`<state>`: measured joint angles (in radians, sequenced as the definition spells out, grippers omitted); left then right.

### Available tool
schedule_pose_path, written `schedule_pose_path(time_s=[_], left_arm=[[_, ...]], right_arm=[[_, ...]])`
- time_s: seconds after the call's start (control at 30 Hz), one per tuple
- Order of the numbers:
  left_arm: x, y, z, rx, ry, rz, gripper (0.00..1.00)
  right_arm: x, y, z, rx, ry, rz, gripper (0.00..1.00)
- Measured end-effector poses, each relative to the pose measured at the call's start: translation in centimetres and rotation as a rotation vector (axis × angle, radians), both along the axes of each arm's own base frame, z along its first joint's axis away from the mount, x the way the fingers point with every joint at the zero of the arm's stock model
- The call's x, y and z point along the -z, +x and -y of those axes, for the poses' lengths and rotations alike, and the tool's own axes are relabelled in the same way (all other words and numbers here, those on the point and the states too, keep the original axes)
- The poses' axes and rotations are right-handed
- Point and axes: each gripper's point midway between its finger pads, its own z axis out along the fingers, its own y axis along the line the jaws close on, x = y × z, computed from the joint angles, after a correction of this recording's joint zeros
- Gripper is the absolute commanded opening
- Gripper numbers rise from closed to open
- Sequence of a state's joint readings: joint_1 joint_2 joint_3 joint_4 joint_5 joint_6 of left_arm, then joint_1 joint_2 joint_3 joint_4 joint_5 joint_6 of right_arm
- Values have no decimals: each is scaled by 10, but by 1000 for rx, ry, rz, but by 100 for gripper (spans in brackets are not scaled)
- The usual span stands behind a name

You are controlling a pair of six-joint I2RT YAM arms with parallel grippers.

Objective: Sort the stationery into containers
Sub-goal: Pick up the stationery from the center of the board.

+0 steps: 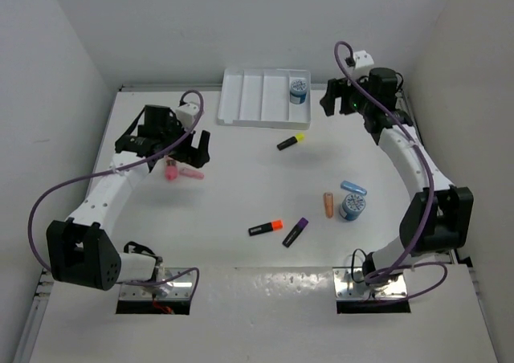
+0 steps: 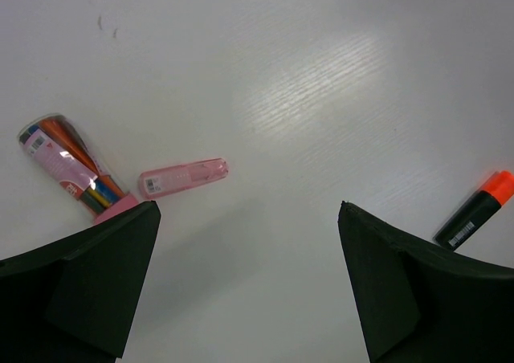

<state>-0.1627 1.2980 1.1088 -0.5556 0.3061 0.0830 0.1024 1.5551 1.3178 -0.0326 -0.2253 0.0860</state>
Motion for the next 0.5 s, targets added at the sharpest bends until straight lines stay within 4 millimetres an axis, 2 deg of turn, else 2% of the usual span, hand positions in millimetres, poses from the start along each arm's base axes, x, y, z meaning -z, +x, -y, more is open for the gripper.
schedule_pose_path(time_s=[0.1,0.13,0.17,0.27,0.4,0.5], left_arm=[[1,-1,0,14,13,4,100],[0,-1,-1,23,21,10,100],[-1,-2,-2,31,29,17,100],[-5,-8,-2,67,50,38,100],[-8,-14,1,115,53,49,100],[-7,-17,7,142,52,47,100]], right_arm=[[48,-26,19,14,-14,-179,84],[62,-38,22,12,-16,-234,89],[76,-53,27,12,-17,-295,95],[105,-110,43,6,-36,-430,99],[115,-183,60,4,-87,-513,99],[118,-218,62,-16,-124,-540,99]])
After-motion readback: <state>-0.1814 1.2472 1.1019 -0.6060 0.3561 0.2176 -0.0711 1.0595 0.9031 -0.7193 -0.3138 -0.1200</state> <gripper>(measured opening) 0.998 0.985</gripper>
